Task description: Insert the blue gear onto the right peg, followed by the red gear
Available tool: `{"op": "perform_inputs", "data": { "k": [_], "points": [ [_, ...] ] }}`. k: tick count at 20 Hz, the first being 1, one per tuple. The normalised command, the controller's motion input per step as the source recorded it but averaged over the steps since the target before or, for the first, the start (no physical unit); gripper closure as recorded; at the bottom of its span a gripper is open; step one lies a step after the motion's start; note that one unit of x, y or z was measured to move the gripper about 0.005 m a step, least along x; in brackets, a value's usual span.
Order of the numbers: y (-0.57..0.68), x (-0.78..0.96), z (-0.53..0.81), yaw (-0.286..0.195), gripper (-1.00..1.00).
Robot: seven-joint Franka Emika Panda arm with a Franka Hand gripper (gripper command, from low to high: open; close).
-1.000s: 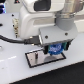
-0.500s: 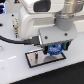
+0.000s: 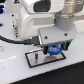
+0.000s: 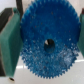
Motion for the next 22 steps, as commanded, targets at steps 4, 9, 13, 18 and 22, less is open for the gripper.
{"op": "perform_inputs", "data": {
  "k": [4, 9, 13, 18, 22],
  "points": [
    [-0.03, 0.03, 0.20, 0.000, 1.00],
    [-0.06, 0.10, 0.01, 0.000, 1.00],
    [-0.07, 0.13, -0.15, 0.000, 1.00],
    [-0.08, 0.12, -0.19, 0.000, 1.00],
    [-0.13, 0.15, -0.20, 0.000, 1.00]
  ]
}}
